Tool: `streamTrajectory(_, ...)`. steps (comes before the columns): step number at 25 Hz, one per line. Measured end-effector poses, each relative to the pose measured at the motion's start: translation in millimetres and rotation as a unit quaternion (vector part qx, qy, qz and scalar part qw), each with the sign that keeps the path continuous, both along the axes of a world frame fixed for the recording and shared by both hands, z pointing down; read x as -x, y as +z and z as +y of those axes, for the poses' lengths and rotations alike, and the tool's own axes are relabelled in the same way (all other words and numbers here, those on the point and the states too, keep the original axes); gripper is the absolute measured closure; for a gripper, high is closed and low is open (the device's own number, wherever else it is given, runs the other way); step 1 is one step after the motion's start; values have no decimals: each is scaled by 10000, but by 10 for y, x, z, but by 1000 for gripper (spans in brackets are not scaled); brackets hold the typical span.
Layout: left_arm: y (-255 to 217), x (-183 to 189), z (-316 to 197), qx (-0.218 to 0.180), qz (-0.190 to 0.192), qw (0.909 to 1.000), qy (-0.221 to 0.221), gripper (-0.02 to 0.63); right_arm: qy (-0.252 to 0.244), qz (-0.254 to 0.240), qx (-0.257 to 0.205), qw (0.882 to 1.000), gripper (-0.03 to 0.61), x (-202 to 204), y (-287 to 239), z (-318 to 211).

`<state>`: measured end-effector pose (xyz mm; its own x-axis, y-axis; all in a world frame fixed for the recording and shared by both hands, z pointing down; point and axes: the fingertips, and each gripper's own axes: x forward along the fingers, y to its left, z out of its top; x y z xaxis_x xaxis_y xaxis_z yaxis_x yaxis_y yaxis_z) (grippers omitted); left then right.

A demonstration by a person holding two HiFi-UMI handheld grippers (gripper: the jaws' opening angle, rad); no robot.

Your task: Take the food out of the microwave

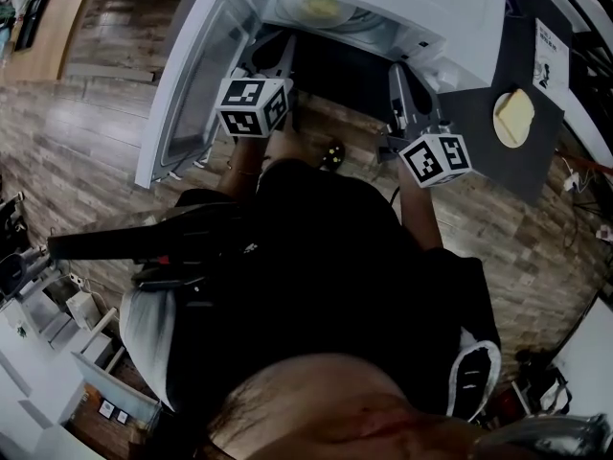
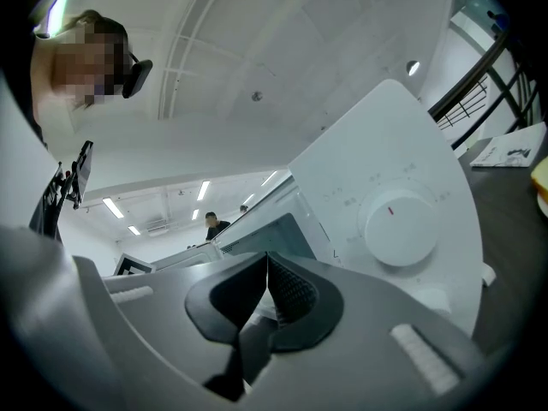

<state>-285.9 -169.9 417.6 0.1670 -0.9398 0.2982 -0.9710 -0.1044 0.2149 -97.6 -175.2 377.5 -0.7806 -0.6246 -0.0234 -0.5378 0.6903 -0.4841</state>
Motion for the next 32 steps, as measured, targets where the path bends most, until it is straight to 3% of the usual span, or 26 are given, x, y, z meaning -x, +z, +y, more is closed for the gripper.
streamTrajectory(32,403,209,-275,686,869,9938,-49,604,95,45,368,9993,577,323,170,-194)
